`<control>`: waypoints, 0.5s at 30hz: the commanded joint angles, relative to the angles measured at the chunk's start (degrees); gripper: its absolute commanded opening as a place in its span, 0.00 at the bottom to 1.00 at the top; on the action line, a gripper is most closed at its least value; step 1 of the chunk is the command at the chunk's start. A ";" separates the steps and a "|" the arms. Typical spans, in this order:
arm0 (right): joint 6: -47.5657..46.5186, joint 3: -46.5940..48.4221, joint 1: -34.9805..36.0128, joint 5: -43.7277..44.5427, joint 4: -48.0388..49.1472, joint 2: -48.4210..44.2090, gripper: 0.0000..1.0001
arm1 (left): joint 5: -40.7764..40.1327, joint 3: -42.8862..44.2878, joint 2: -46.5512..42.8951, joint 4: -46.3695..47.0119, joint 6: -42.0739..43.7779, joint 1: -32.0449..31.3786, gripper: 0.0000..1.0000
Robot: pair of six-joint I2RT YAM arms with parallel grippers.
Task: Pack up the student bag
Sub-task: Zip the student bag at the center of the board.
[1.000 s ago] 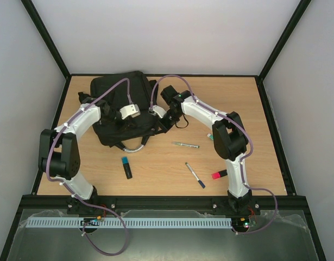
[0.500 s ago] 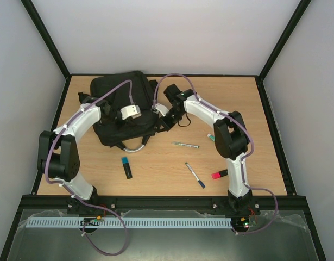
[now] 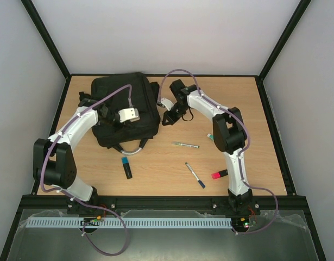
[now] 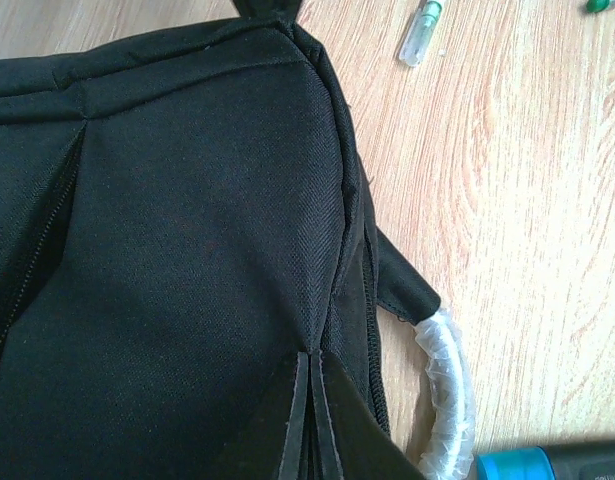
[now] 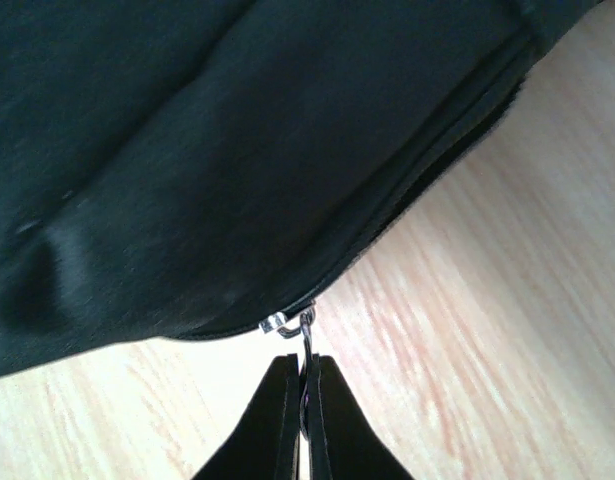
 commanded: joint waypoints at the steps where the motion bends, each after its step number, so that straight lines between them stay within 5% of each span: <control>1: -1.25 4.60 -1.25 4.31 -2.54 3.55 0.01 | 1.12 -0.69 -2.57 -4.79 1.52 -0.04 0.02; 15: 1.13 12.64 -1.27 10.59 0.18 8.88 0.09 | 1.32 -0.85 -2.87 -3.68 -0.08 -0.05 0.02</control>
